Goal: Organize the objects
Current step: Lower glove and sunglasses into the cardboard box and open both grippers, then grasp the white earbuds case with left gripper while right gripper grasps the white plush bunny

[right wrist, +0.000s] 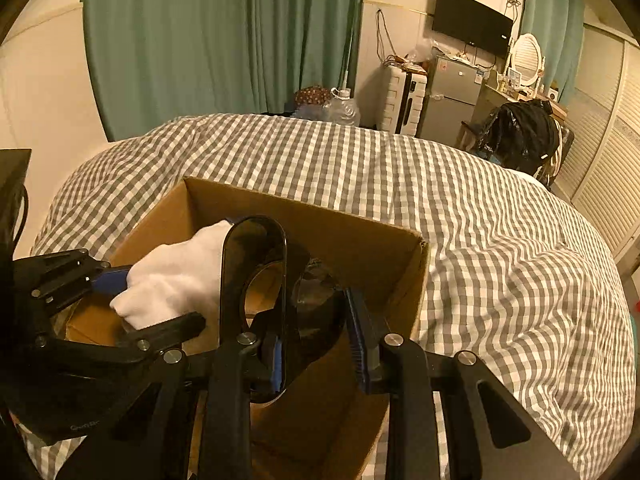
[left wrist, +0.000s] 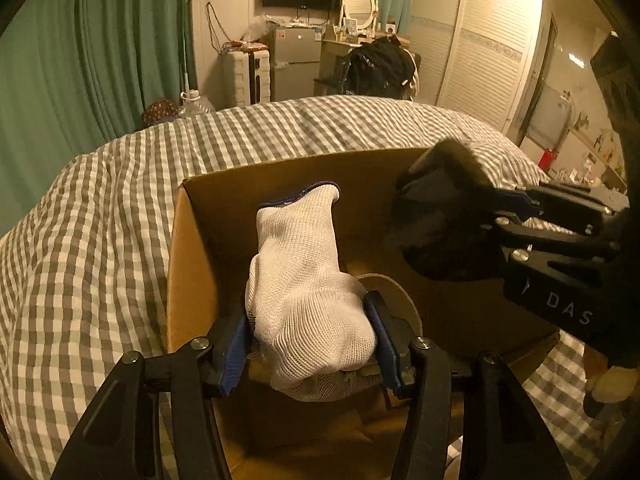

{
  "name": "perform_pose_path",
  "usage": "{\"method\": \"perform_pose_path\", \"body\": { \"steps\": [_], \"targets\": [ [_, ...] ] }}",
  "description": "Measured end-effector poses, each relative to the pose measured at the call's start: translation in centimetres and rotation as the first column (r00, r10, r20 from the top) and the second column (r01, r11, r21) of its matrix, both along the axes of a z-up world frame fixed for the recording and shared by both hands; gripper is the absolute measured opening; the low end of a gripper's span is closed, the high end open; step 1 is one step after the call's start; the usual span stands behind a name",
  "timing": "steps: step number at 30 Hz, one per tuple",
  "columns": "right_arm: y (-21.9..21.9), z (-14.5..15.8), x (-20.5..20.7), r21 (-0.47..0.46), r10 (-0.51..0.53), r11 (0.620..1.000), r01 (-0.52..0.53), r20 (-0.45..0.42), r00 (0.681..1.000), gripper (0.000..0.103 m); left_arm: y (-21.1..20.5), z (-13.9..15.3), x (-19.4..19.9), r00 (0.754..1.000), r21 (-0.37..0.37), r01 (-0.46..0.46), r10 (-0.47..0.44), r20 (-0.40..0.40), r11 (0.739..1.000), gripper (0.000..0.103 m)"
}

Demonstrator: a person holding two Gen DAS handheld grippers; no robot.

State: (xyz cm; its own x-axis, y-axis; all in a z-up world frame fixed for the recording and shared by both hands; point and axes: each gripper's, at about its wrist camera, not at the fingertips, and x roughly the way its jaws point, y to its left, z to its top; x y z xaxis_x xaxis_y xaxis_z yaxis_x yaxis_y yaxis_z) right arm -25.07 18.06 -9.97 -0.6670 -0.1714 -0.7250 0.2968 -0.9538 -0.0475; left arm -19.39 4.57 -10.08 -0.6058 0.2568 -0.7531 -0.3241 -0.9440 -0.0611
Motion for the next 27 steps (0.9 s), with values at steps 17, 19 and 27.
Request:
{"method": "perform_pose_path", "body": {
  "steps": [17,19,27],
  "targets": [
    [2.3,8.3,8.7,-0.098,-0.101,0.991,0.086,-0.164,0.981,0.087,-1.6,7.7,6.5,0.984,-0.066,-0.127,0.118,-0.131,0.99,0.099],
    [2.5,9.7,10.7,-0.088,-0.095,0.993,0.079,-0.194,0.976,0.089,-1.9,8.6,7.8,0.981,-0.058,-0.142,0.133,-0.142,0.988,0.1],
    [1.1,9.5,17.2,-0.075,-0.046,0.997,0.032,-0.196,0.979,0.094,-2.6,6.5,12.3,0.976,-0.076,-0.191,0.181,-0.123,0.979,0.101]
  ]
}}
